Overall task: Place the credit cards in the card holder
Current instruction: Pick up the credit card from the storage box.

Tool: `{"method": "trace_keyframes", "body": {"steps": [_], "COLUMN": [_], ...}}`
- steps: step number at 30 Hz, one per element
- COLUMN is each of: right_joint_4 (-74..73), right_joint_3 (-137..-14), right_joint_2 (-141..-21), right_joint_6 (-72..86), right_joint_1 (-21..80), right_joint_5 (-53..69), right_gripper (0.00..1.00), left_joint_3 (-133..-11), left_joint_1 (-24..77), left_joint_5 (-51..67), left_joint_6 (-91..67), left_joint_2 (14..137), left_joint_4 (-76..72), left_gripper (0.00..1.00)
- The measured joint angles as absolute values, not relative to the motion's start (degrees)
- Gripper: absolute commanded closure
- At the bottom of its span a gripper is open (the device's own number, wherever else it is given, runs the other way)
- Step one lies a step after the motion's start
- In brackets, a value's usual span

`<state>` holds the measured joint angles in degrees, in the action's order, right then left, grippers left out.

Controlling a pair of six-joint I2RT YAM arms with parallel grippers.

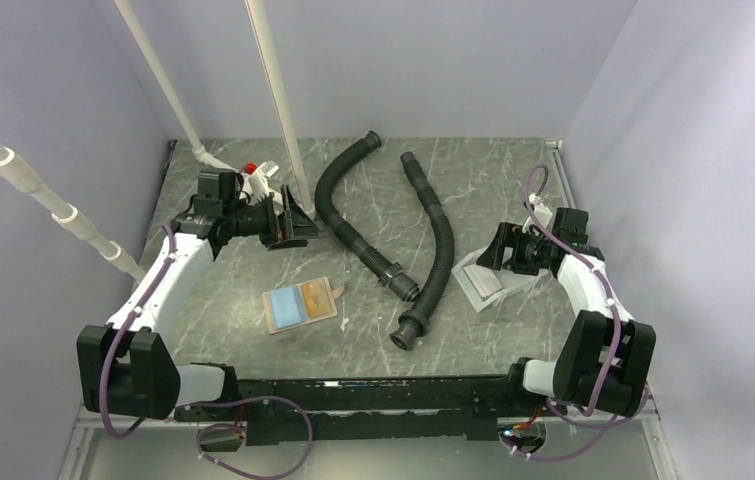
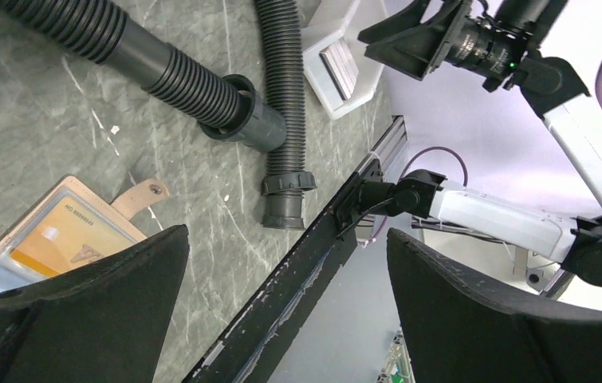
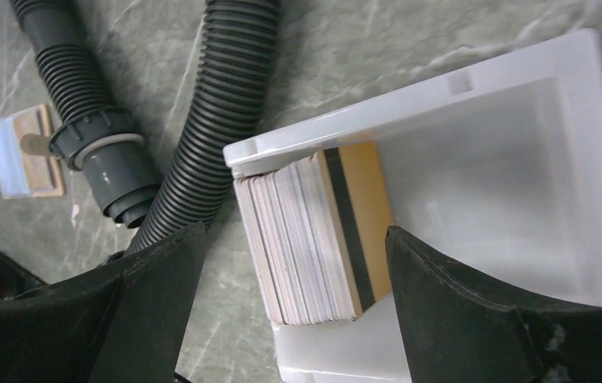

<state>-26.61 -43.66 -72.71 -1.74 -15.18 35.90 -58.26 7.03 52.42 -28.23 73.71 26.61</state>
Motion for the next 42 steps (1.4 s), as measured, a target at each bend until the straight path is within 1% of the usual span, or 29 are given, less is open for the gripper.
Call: {"method": "trace_keyframes", "body": {"steps": [3,8,14,17,22,27,36,38,40,41,42], "right_joint_4": [-26.1,-24.8,-24.4,-24.4,-24.3,-24.3,-23.8,-23.8,-23.8,-23.8,-23.8], "right_joint_3": [-42.8,-42.8,-43.6,-43.6,-43.8,-43.7,-43.7,-43.7,-43.7,-43.7,-43.7], "right_joint_2": [-73.6,-74.8,-80.2,-81.4,-81.3,-78.5,-76.8,-76.9,-76.9,-76.9,-76.9], "right_joint_6": [-1.8,-2.0,-3.2,-3.6,-4.3,-4.3,-3.9,-3.6,-3.4,-3.2,-3.2], "right_joint_1": [-15.0,-14.7,-12.1,-10.8,-10.1,-10.0,-9.9,-9.6,-9.3,-9.2,-9.0], "right_joint_5": [38.0,38.2,37.3,37.2,37.0,37.1,37.4,37.3,36.9,36.4,36.1], "right_gripper": [0.16,0.18,0.20,0.24,0.32,0.40,0.69,0.73,0.73,0.68,0.60], "left_joint_3": [-58.2,-58.1,-57.8,-57.8,-57.8,-57.8,-57.6,-57.5,-57.5,-57.5,-57.5], "left_joint_1": [7.1,7.1,7.1,7.1,7.1,7.1,7.1,7.1,7.1,7.1,7.1], "left_joint_5": [52.9,53.3,54.0,54.0,54.0,54.1,54.2,54.2,54.2,54.2,54.2], "left_joint_6": [-28.1,-27.7,-27.7,-27.6,-27.4,-27.2,-27.2,-27.2,-27.2,-27.2,-27.2], "left_joint_2": [72.4,69.5,69.3,69.3,69.3,69.3,69.3,69.3,69.3,69.3,69.3], "left_joint_4": [26.2,25.8,25.5,25.5,25.5,25.5,25.5,25.5,25.5,25.4,25.4], "left_gripper": [0.01,0.01,0.01,0.01,0.01,0.01,0.01,0.01,0.01,0.01,0.01]}}
